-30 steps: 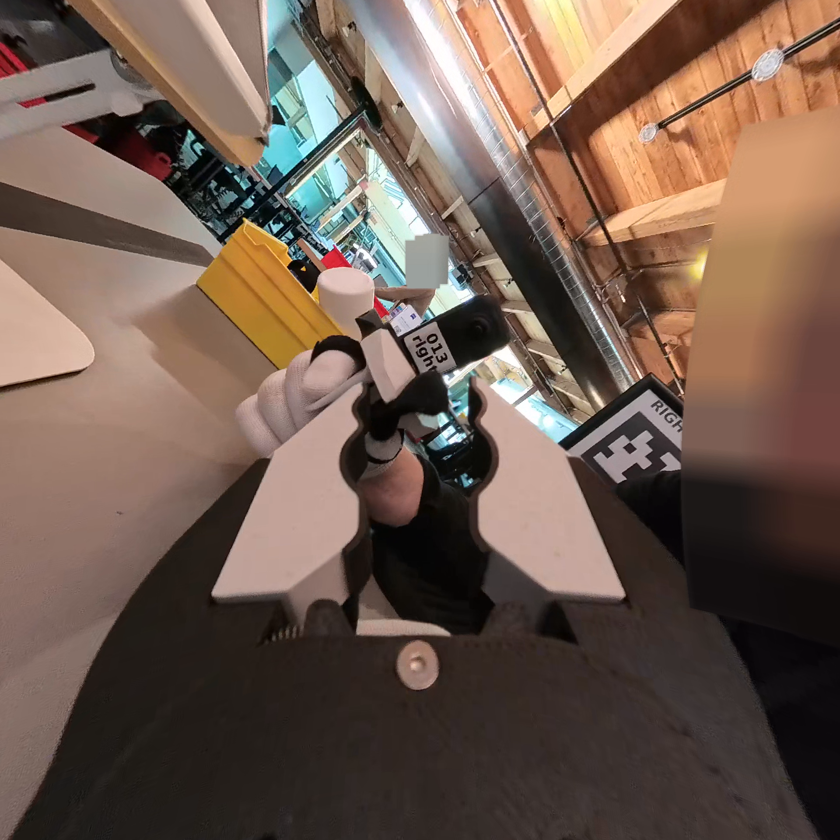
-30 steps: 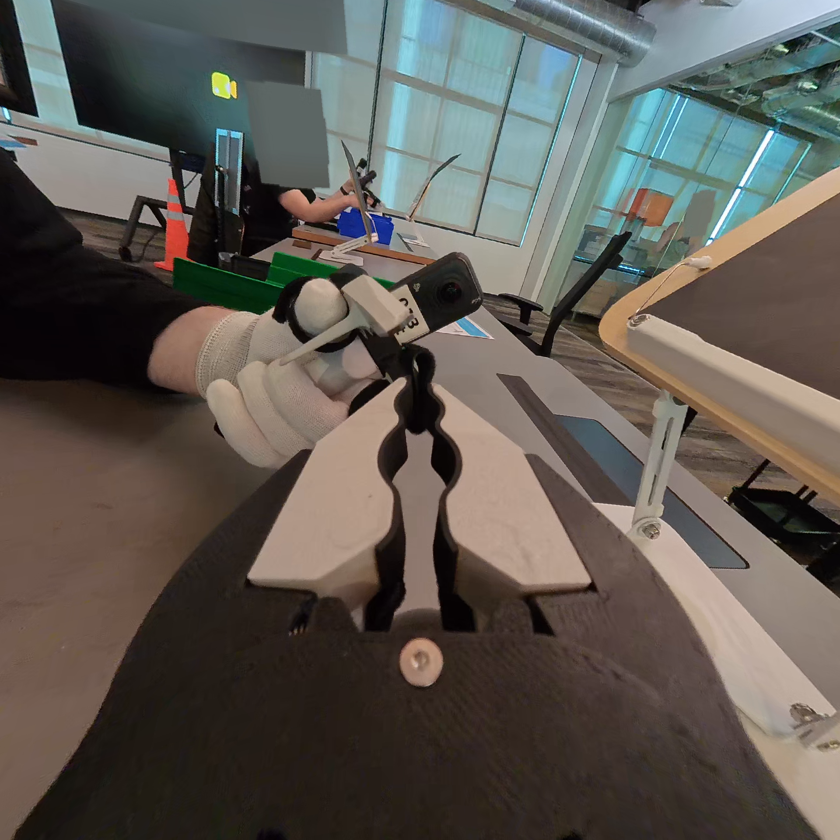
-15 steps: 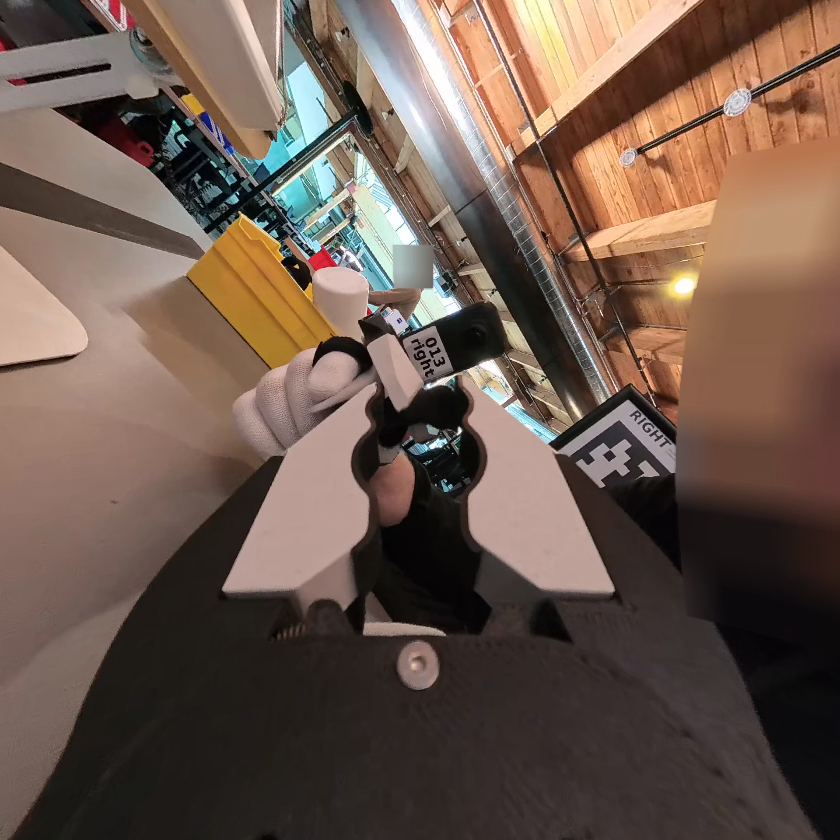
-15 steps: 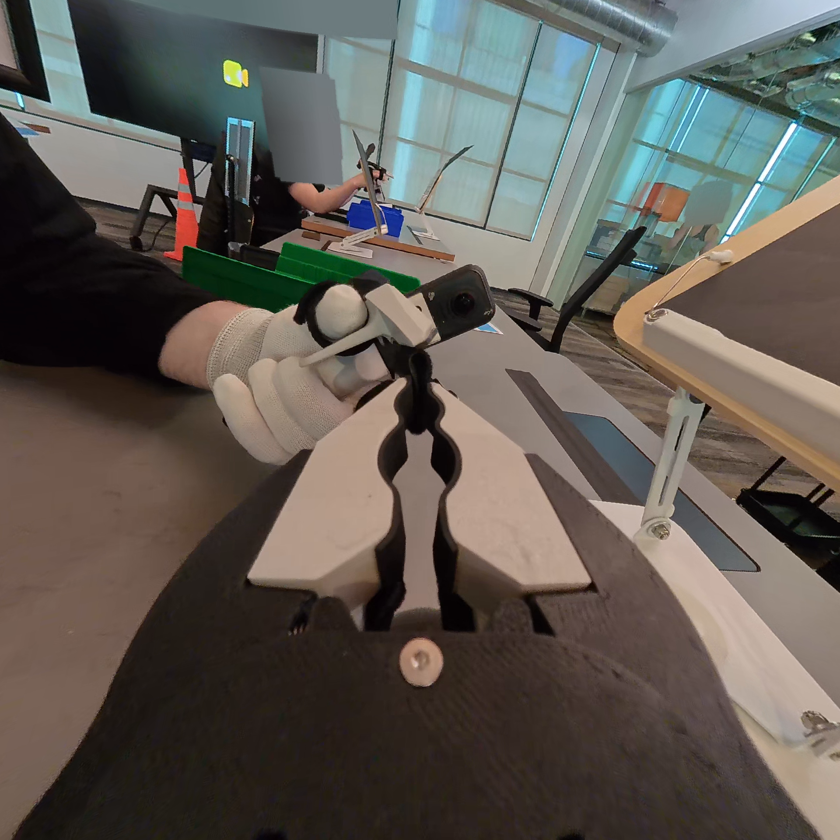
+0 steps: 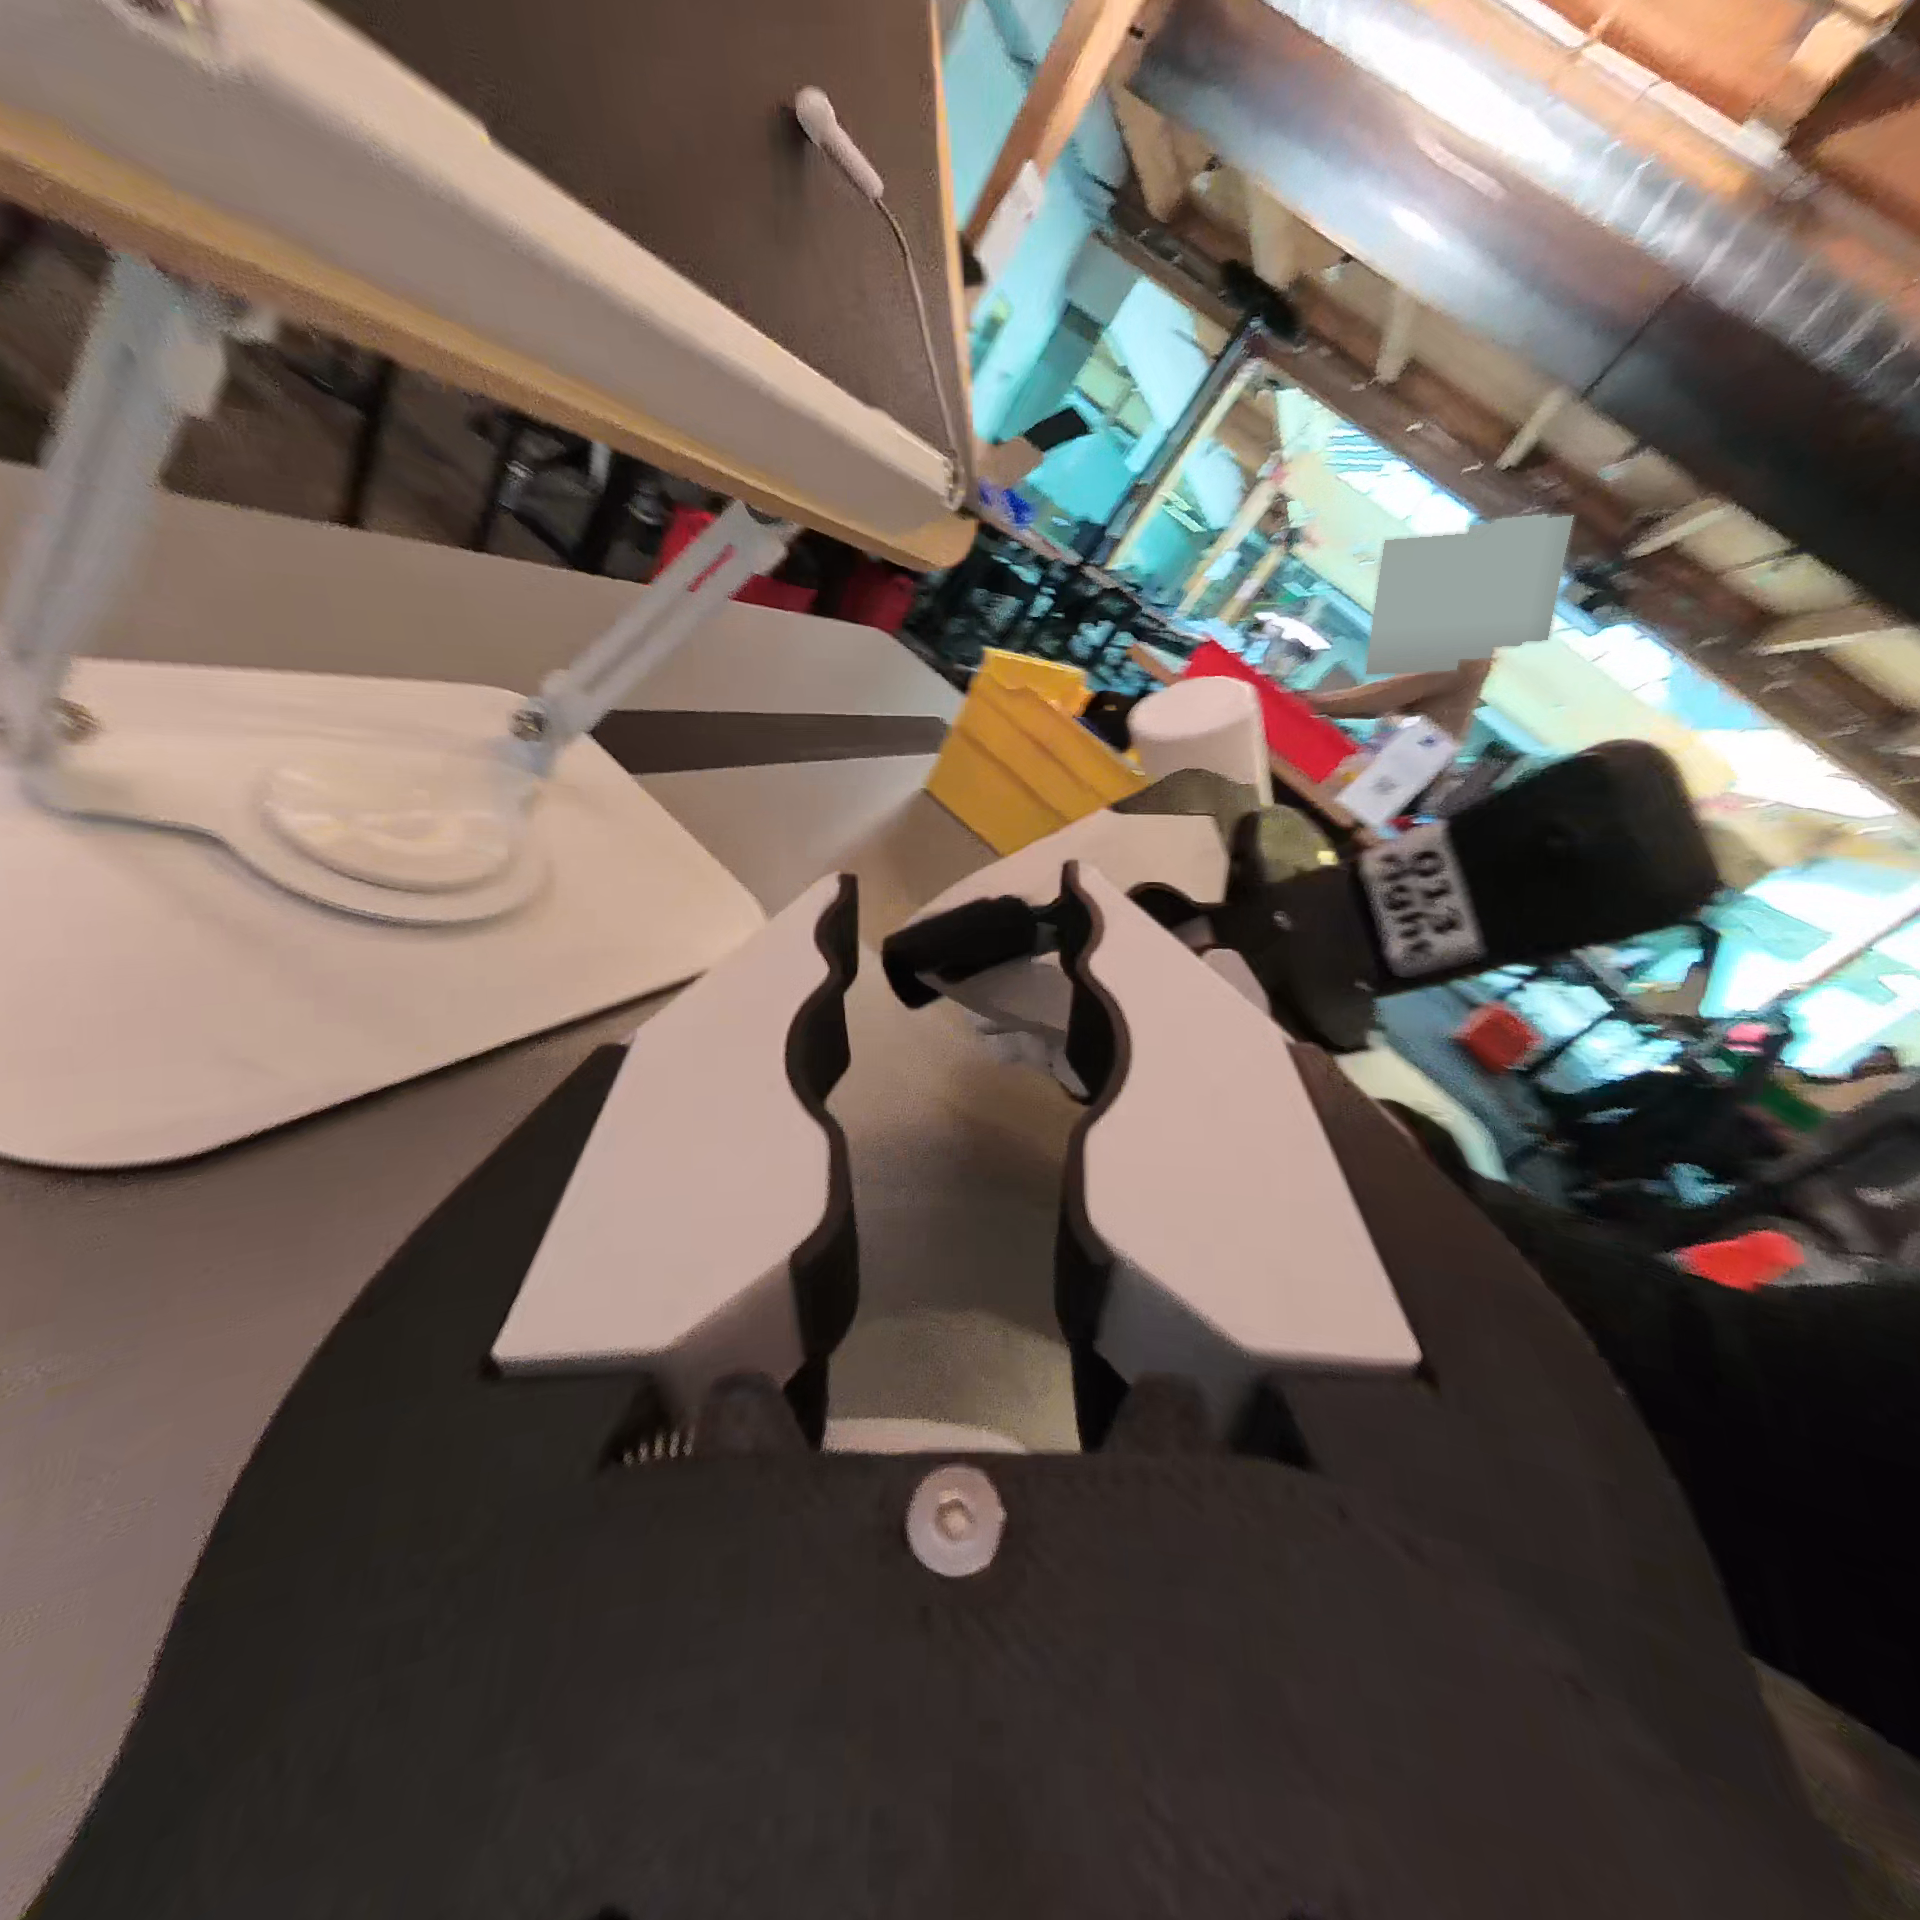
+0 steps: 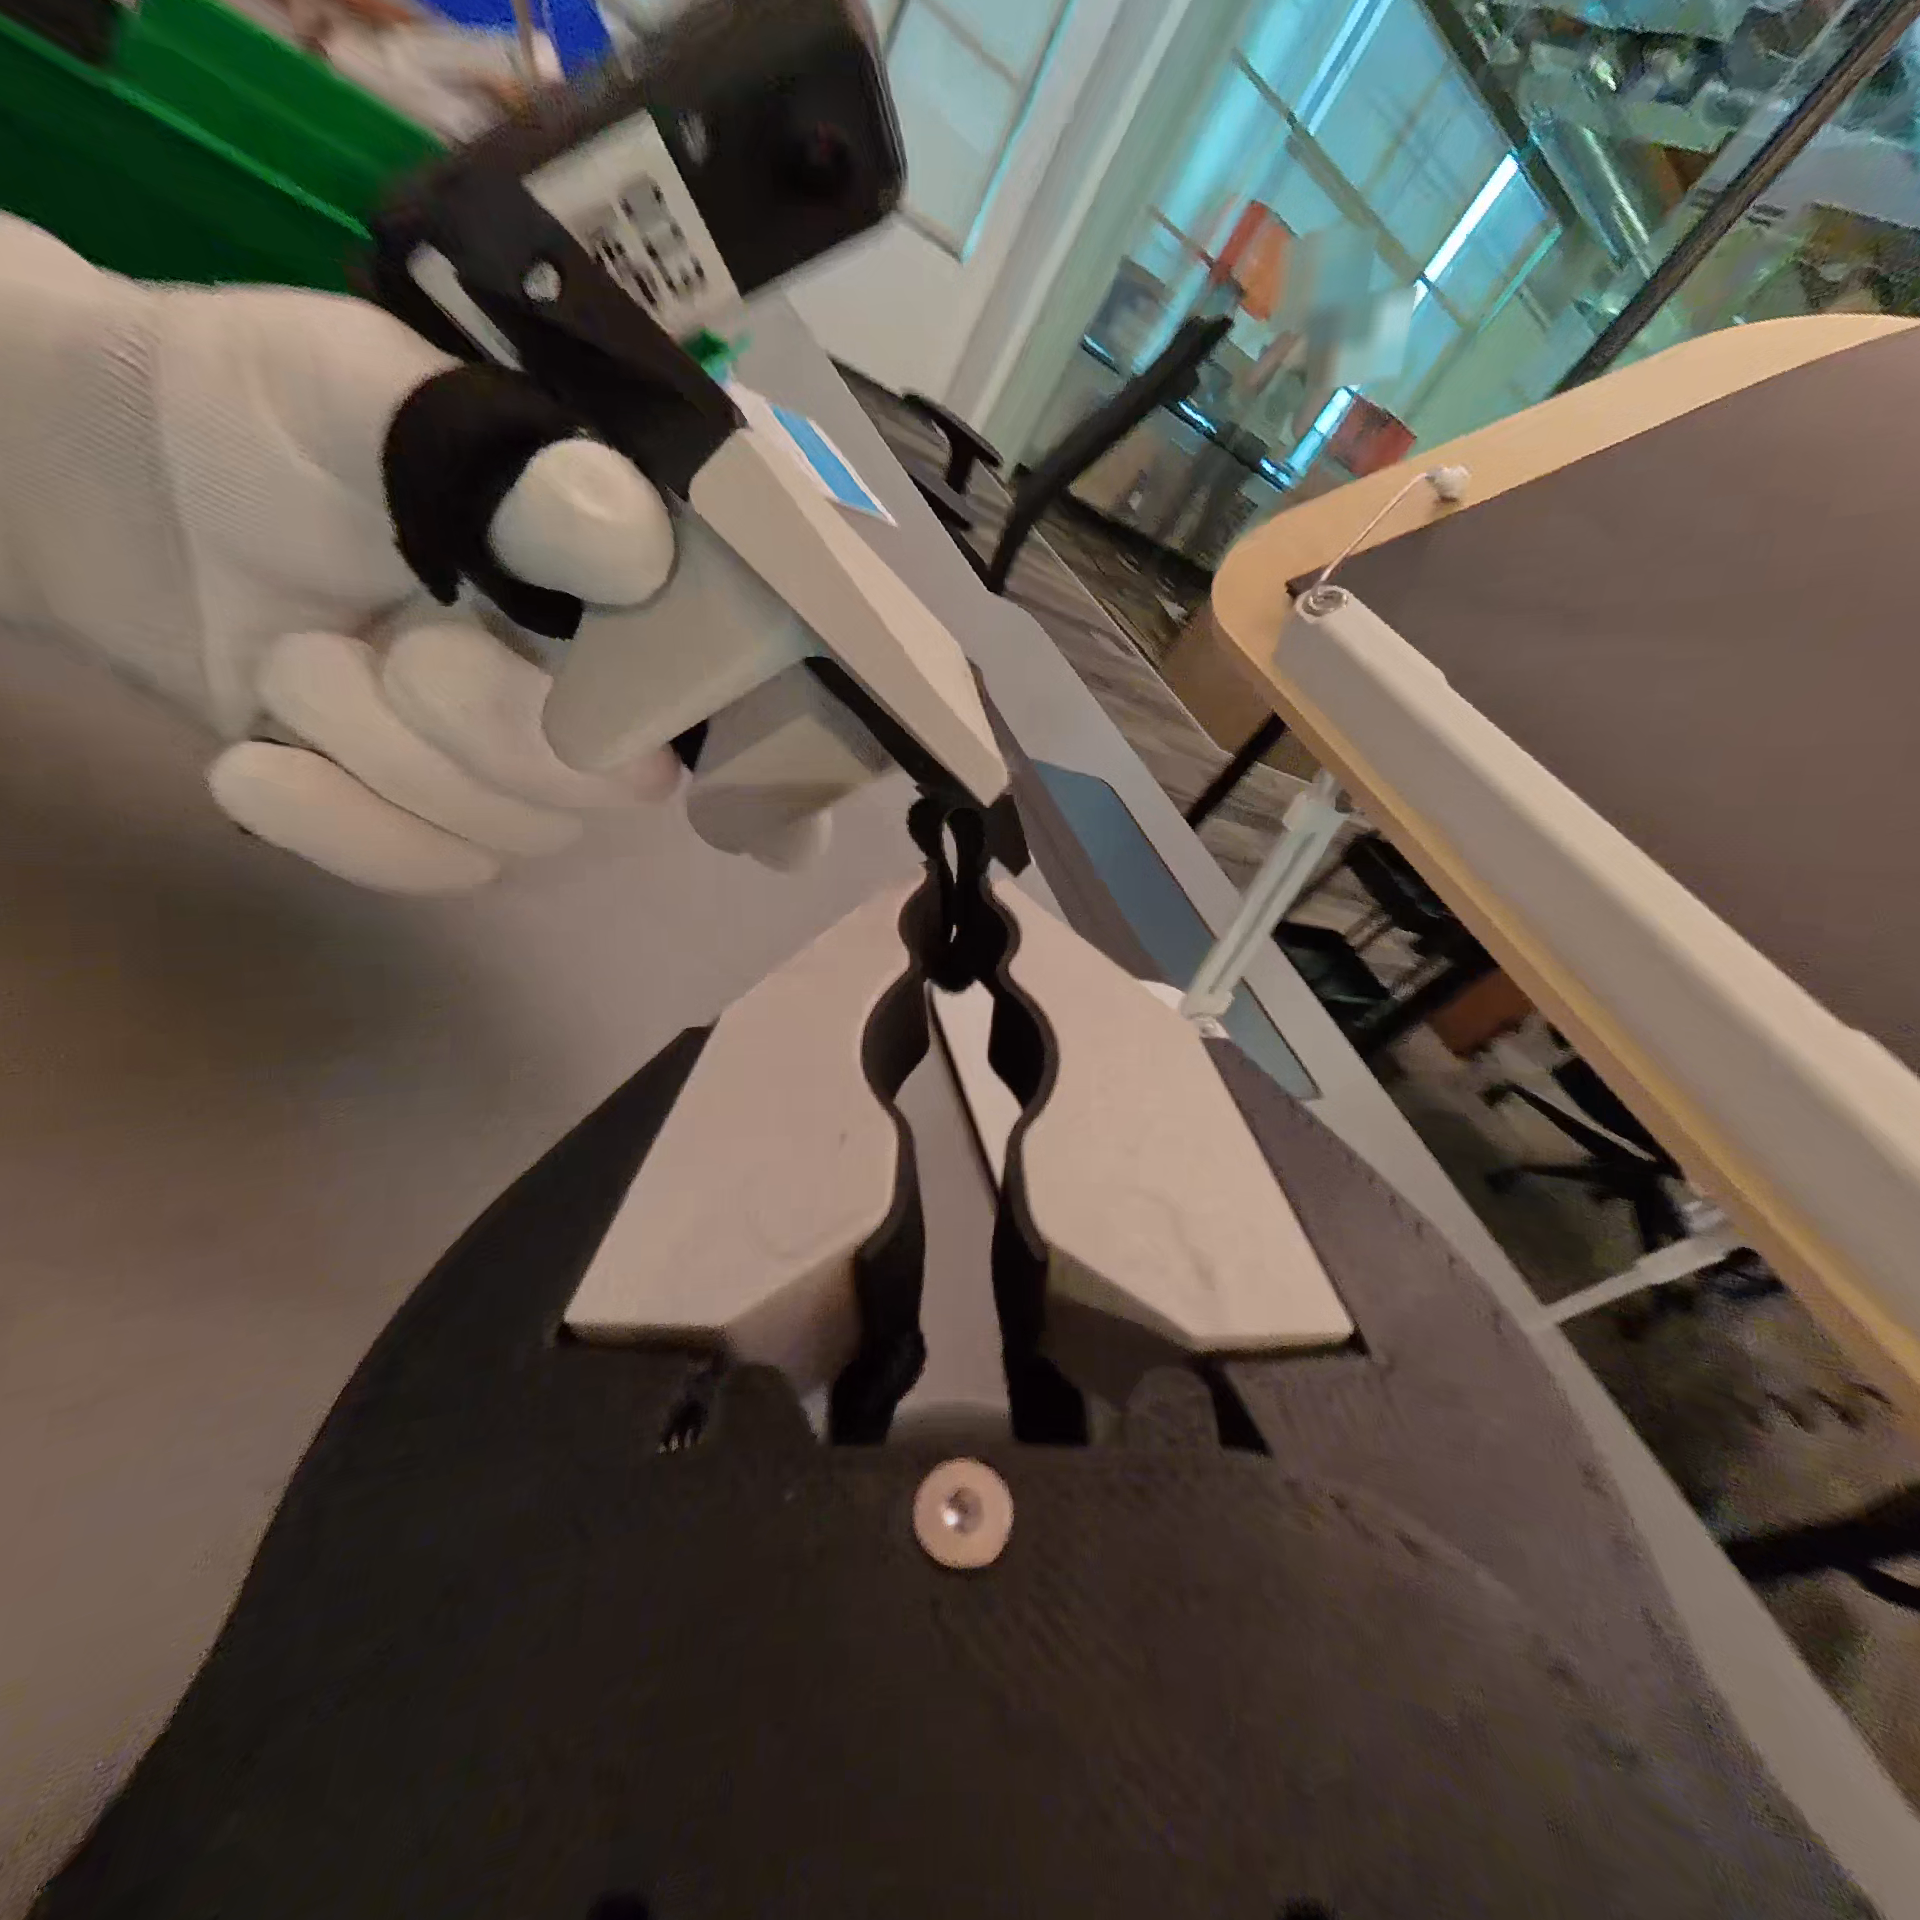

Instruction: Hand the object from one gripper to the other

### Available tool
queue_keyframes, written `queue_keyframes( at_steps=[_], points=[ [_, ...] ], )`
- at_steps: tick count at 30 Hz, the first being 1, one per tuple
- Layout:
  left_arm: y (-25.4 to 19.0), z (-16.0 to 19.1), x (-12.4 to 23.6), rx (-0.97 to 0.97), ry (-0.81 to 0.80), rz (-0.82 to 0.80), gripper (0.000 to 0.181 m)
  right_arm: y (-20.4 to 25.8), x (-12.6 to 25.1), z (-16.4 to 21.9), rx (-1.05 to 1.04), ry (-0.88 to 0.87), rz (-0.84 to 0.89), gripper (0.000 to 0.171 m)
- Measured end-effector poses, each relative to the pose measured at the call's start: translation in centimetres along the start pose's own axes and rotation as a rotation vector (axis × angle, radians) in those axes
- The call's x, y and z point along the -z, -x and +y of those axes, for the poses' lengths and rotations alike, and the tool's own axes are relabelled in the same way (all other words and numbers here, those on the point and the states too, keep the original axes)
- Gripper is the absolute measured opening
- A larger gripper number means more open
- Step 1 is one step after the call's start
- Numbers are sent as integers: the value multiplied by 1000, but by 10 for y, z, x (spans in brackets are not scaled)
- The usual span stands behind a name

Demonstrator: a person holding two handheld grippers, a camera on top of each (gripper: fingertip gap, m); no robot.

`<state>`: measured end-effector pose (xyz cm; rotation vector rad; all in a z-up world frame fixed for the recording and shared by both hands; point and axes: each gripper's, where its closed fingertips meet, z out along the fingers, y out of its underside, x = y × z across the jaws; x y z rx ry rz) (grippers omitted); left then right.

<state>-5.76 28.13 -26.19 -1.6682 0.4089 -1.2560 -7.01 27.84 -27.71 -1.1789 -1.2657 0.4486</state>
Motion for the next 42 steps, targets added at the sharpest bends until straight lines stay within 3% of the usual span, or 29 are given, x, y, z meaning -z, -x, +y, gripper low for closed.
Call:
queue_keyframes(
  at_steps=[5, 12, 21, 38, 42],
  points=[
    [8, 4, -2, -160, 10, -155, 27, -2, -9, 7, 97, 101, 79, 0],
    [16, 2, 1, -224, -3, -259, 27, -12, -10, 11, 157, 165, 172, 1],
    [13, 0, 1, -220, -20, -237, 26, -14, -9, 4, 199, 154, 205, 4],
    [13, -9, 7, -160, -41, -143, 20, -10, -11, 1, 189, 101, 179, 34],
    [15, -10, 12, -374, 27, -141, 20, -4, -8, -1, 21, 18, 85, 40]
  ],
)
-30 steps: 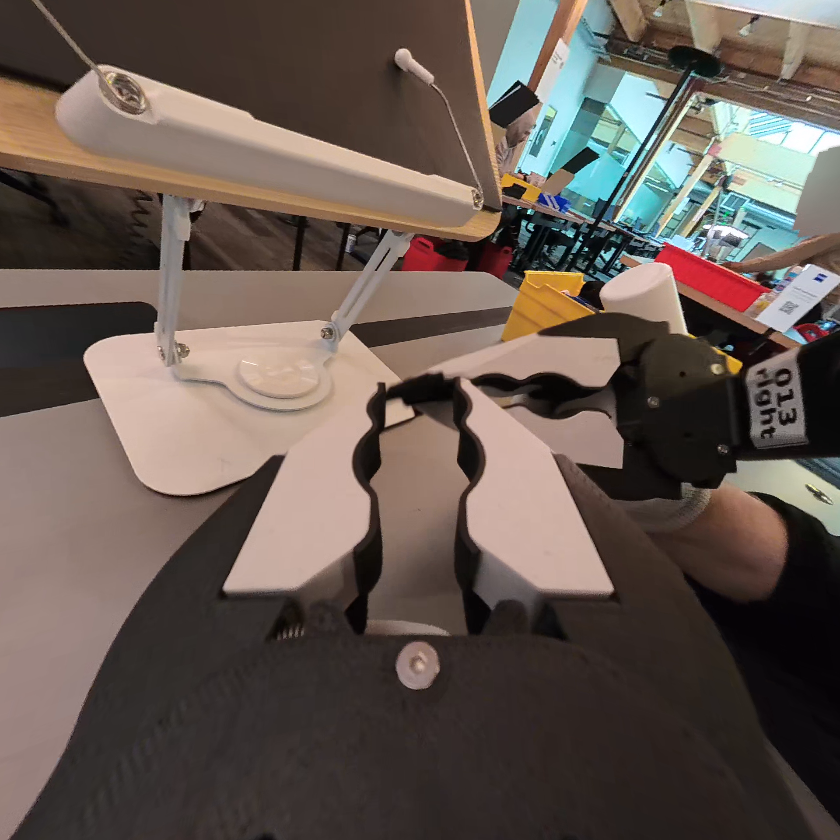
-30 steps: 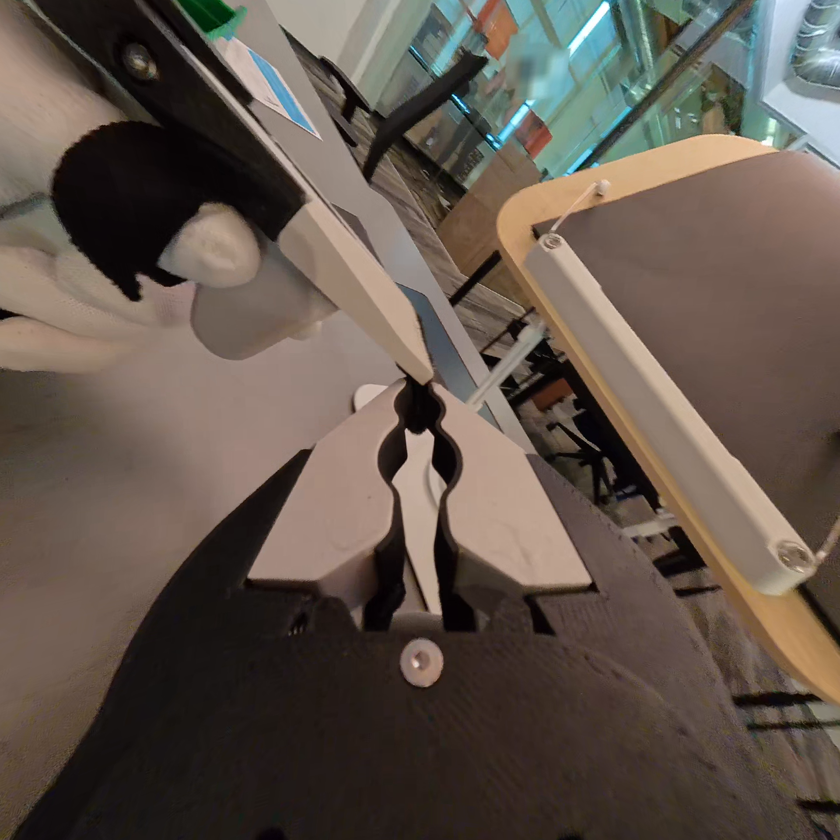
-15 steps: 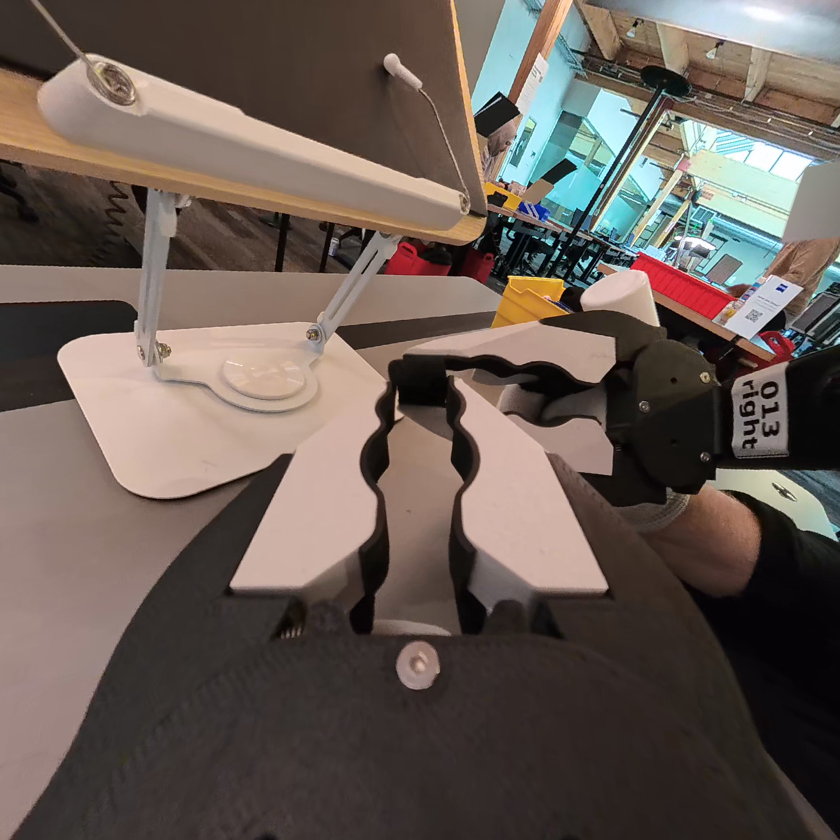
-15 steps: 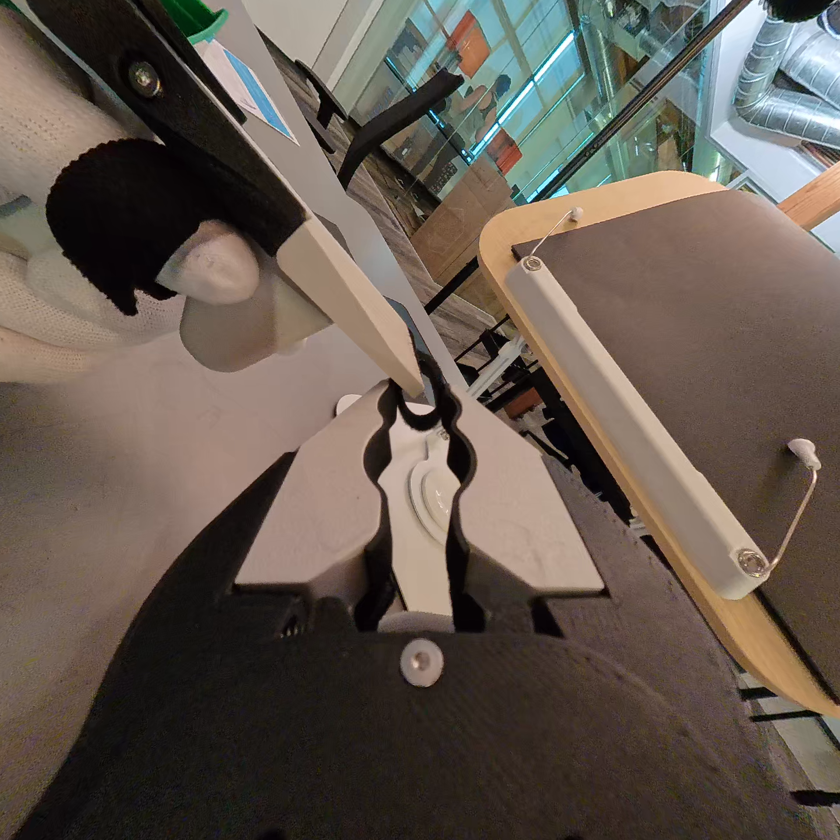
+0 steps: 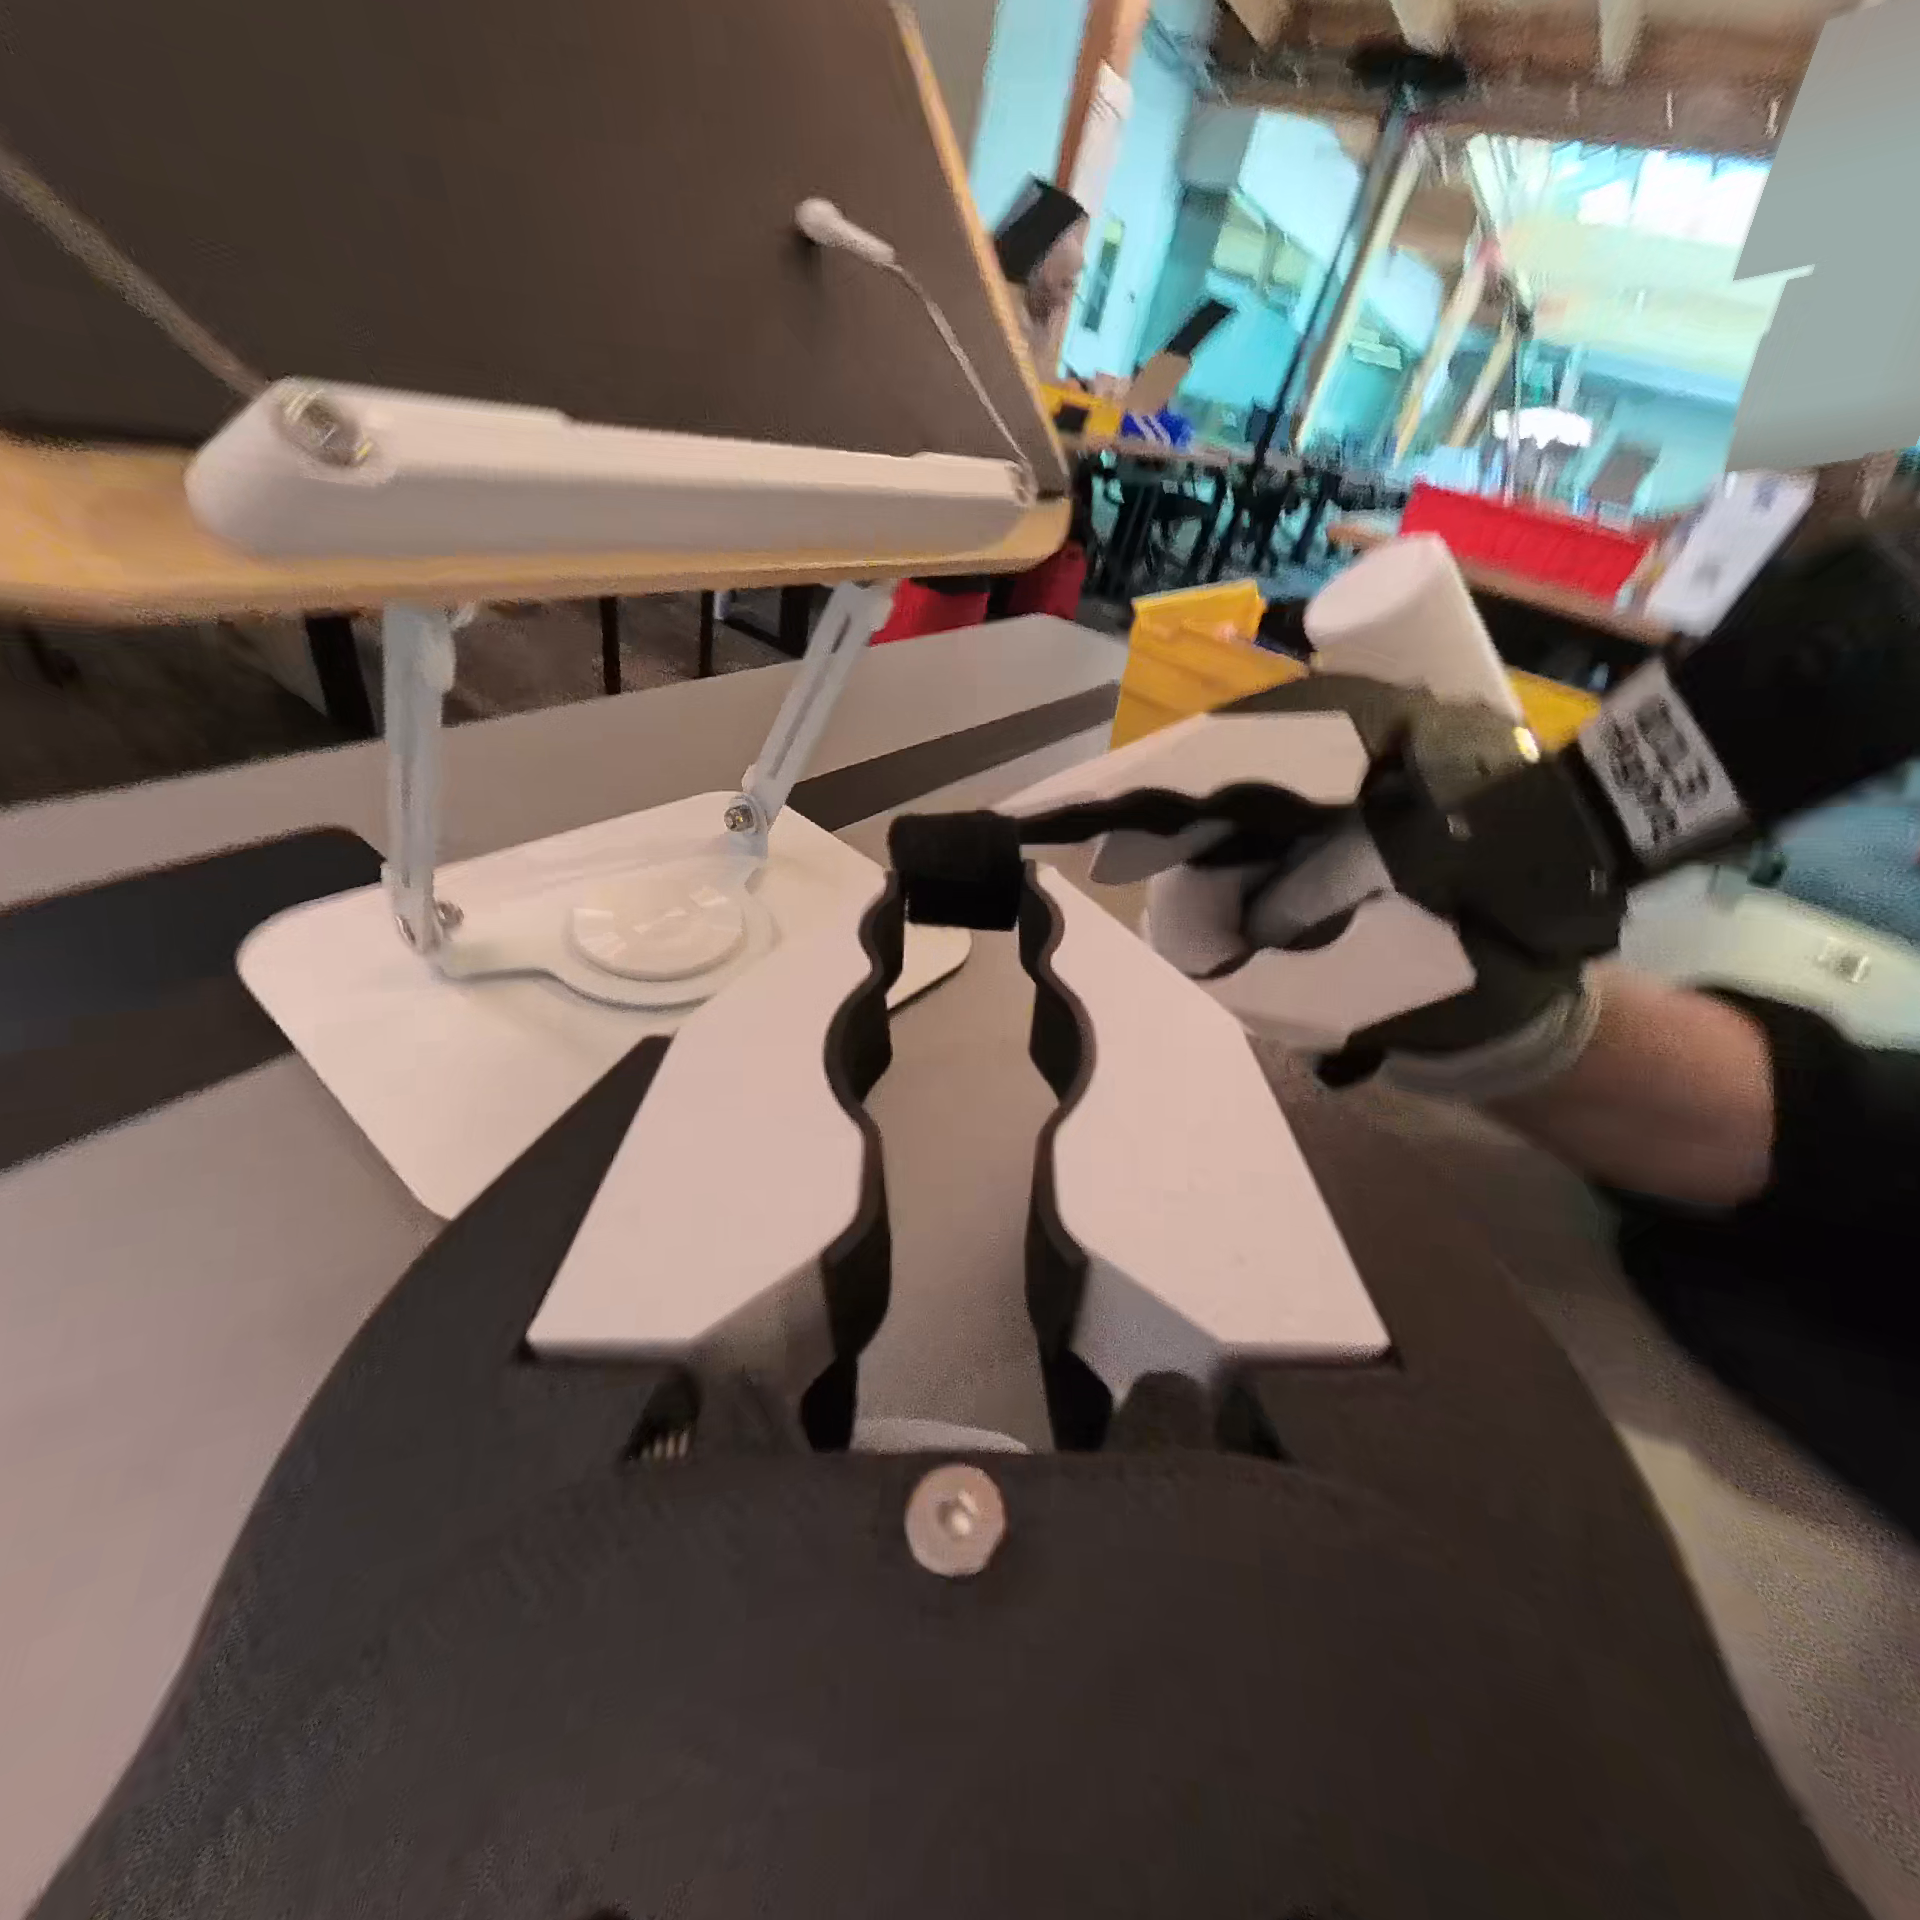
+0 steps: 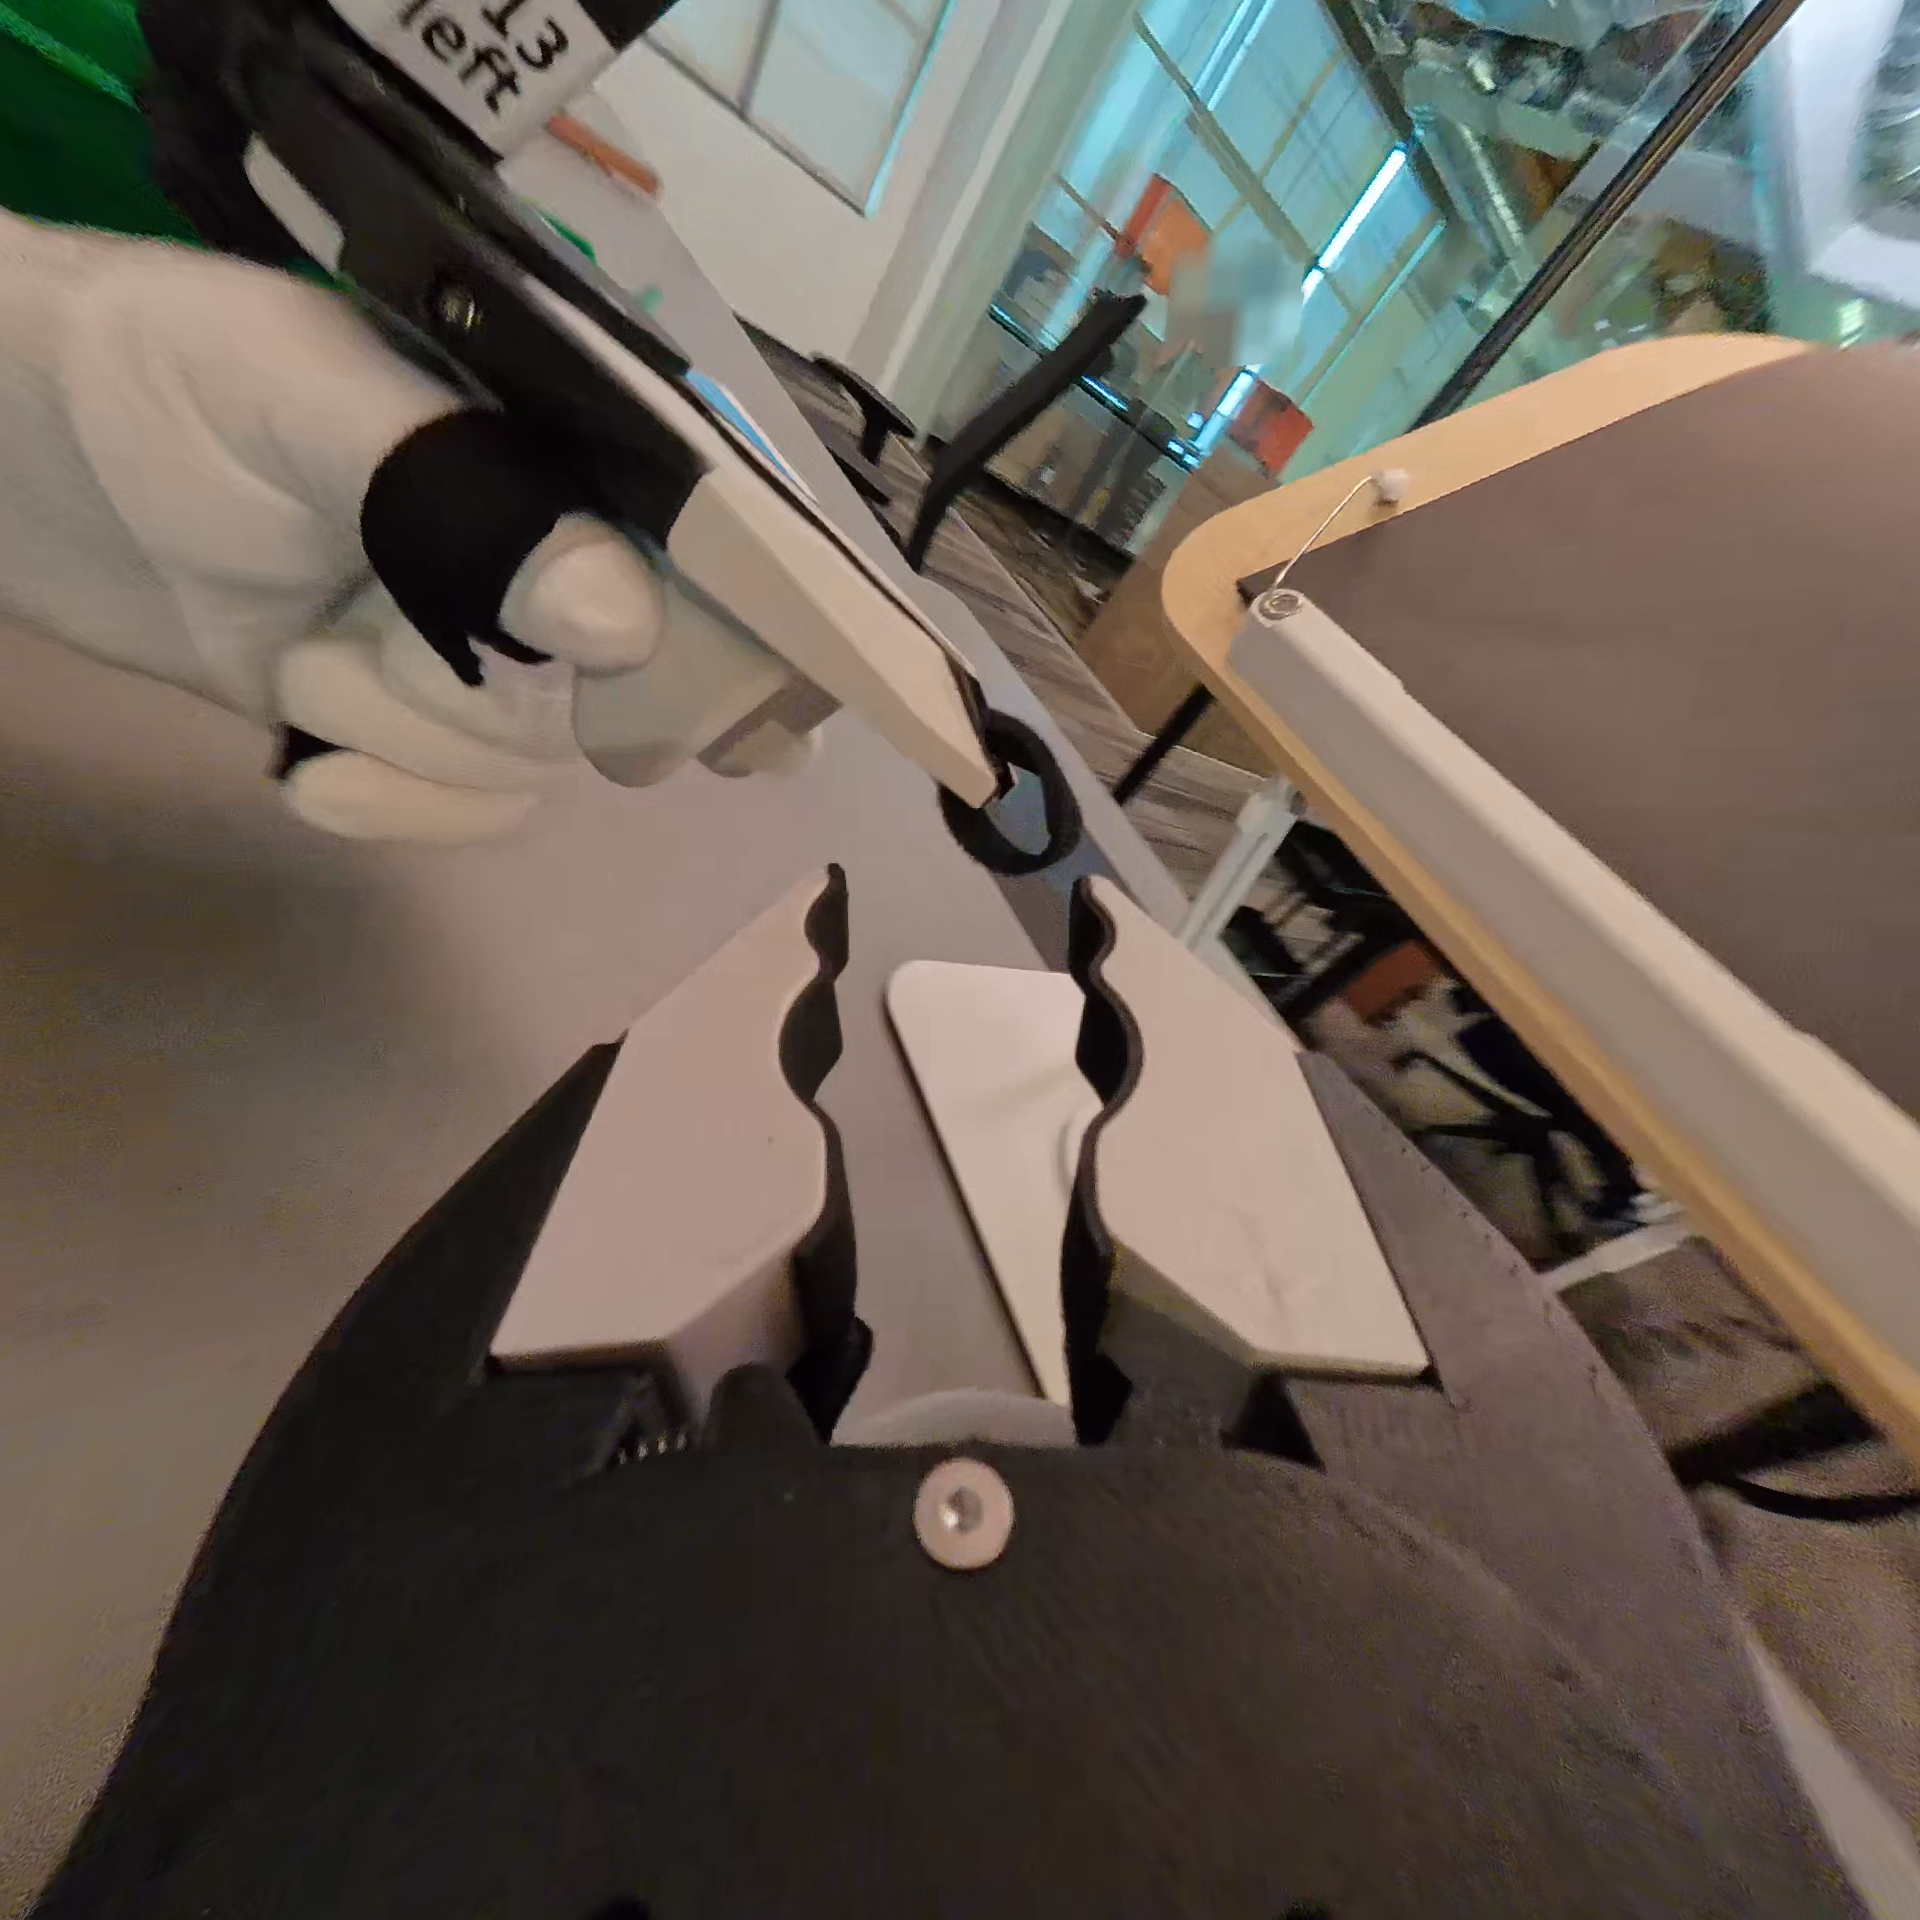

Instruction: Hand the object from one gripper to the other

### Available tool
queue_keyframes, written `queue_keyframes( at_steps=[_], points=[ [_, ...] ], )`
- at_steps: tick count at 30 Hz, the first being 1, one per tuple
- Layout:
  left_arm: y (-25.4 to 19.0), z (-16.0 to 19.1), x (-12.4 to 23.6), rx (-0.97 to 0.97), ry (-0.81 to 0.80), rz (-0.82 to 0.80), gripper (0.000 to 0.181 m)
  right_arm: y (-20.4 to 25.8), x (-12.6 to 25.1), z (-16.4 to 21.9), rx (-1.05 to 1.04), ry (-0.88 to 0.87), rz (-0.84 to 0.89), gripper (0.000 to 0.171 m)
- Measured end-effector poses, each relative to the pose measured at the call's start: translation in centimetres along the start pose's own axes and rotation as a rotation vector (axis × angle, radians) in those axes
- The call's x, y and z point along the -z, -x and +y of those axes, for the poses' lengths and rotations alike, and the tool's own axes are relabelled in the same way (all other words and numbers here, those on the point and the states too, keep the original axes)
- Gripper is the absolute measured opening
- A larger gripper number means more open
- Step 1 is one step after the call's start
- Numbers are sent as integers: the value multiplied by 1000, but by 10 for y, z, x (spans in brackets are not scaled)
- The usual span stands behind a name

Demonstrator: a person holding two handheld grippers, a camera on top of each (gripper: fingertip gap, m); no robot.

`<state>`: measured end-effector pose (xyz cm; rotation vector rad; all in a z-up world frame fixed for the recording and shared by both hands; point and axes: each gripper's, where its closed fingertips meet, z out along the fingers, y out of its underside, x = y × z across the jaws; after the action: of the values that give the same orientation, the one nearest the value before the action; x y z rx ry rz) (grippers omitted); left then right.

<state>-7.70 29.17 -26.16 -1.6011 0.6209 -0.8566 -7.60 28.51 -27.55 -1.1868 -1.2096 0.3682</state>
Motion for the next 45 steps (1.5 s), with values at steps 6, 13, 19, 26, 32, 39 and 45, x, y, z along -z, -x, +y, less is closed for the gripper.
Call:
queue_keyframes(
  at_steps=[6, 13, 19, 26, 32, 39, 45],
  points=[
    [-24, 16, 9, -449, 143, 131, 20, 3, 13, -3, -230, -115, -155, 36],
    [-38, 32, 21, -558, 221, 258, 20, 29, 20, -13, -228, -154, -320, 24],
    [-42, 42, 31, -606, 279, 327, 20, 45, 19, -12, -205, -128, -395, 23],
    [-44, 48, 34, -675, 310, 344, 20, 57, 21, -8, -243, -107, -472, 21],
    [-34, 37, 25, -650, 237, 246, 25, 43, 20, -7, -271, -107, -413, 20],
    [-15, 18, 21, -546, 124, 141, 31, 12, 20, -5, -282, -92, -279, 20],
    [-8, 18, 19, -565, 114, 93, 22, -42, 50, -15, -185, -28, -123, 20]
  ],
)
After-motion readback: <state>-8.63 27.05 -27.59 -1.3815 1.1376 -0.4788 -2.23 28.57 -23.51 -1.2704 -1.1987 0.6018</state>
